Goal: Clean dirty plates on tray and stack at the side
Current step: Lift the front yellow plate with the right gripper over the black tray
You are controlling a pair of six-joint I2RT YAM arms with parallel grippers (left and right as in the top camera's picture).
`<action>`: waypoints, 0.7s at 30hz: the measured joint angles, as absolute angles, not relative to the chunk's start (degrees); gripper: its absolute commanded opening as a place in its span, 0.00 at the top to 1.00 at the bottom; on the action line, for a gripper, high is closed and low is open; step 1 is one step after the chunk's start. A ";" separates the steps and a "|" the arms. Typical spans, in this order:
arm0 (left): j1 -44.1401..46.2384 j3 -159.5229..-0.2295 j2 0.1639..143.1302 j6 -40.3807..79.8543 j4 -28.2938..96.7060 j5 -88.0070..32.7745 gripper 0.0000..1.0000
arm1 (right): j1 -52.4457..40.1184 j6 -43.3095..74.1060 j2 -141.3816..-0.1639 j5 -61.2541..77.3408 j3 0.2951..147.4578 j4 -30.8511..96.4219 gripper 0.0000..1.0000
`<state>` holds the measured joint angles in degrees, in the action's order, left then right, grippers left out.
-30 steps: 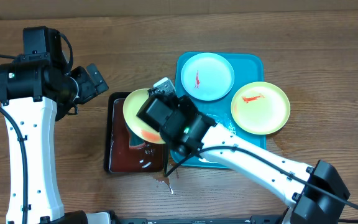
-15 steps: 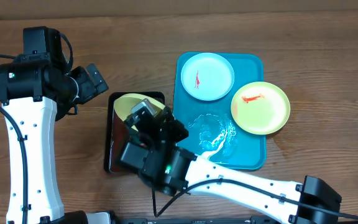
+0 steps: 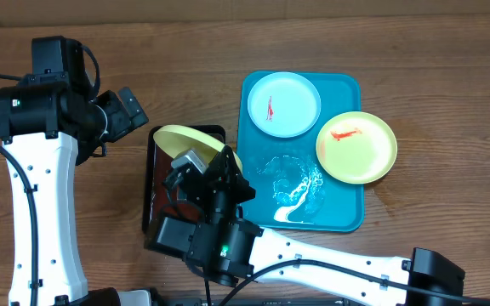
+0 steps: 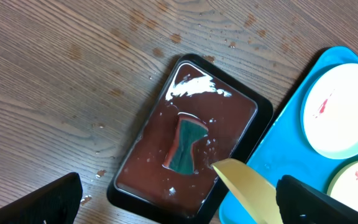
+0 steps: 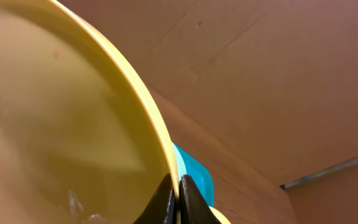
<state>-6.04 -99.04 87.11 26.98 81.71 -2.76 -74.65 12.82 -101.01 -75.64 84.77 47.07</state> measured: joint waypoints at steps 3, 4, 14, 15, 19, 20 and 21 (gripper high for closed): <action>-6.04 -99.04 87.11 26.98 81.69 -2.76 0.00 | -74.78 12.82 -101.01 -76.77 84.77 47.09 0.96; -6.04 -99.04 87.11 26.98 81.69 -2.76 0.00 | -74.76 12.84 -101.01 -76.97 84.77 47.07 0.96; -6.04 -99.04 87.11 26.96 81.69 -2.76 0.00 | -74.76 12.82 -101.01 -77.54 84.77 44.53 0.96; -6.04 -99.04 87.11 26.98 81.69 -2.76 0.00 | -74.76 12.82 -101.01 -77.56 84.77 44.56 0.96; -6.04 -99.04 87.11 26.98 81.69 -2.79 0.00 | -74.78 12.32 -101.01 -76.73 84.77 44.51 0.96; -6.04 -99.04 87.11 26.98 81.69 -2.76 0.00 | -74.76 11.86 -101.01 -76.03 84.77 44.49 0.96; -6.04 -99.04 87.11 26.98 81.69 -2.79 0.00 | -74.76 11.27 -101.01 -75.05 84.77 44.51 0.96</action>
<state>-6.04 -99.04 87.11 26.98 81.69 -2.79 -74.76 11.27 -101.01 -75.05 84.77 44.51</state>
